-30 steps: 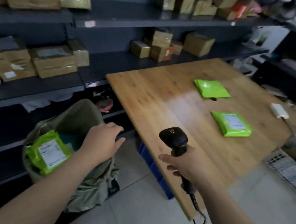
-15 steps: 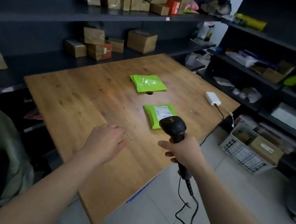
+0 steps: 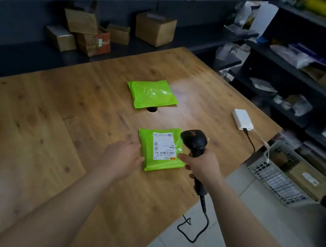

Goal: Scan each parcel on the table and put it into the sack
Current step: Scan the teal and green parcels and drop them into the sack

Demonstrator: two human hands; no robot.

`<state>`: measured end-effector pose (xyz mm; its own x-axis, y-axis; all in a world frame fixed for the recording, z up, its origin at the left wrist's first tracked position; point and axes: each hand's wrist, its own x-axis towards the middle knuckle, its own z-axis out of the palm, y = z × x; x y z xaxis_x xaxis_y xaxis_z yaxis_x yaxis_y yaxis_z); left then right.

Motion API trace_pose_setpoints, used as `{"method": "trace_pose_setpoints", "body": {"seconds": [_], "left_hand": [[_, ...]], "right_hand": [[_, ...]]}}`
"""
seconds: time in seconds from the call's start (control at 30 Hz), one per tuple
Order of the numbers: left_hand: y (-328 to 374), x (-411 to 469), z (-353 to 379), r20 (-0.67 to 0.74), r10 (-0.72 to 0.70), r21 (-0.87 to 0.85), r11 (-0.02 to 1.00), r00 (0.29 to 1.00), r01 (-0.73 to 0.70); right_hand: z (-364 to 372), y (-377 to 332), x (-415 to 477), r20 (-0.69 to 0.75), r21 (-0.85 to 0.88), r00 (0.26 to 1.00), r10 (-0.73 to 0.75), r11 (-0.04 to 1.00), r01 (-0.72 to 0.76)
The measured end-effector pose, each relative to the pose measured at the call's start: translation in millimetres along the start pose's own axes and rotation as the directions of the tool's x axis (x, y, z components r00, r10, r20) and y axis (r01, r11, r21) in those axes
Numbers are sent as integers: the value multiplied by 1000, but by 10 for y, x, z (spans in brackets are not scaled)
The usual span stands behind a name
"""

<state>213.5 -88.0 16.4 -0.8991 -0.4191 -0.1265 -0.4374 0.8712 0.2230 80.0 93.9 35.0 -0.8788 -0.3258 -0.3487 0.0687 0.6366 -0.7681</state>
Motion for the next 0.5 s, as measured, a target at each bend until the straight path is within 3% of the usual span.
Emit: {"method": "trace_pose_setpoints", "body": {"seconds": [0.13,0.27,0.4,0.5], "left_hand": [[117,392,244,174,-111,-90,988,979,128],[222,607,434,285,-214,-346,886,934,308],[325,621,572,317,-310,-597,670,896,442],[398,580,569,312,-429,-806,353,848,476]], "right_hand": [[82,-27,510,70,-74,998,-4,997,10],[187,3,928,208,-105,978,20,994,2],[204,67,1178,372,-17,927,50,999,-47],[136,78,1275,462,23,886,43,998,-60]]}}
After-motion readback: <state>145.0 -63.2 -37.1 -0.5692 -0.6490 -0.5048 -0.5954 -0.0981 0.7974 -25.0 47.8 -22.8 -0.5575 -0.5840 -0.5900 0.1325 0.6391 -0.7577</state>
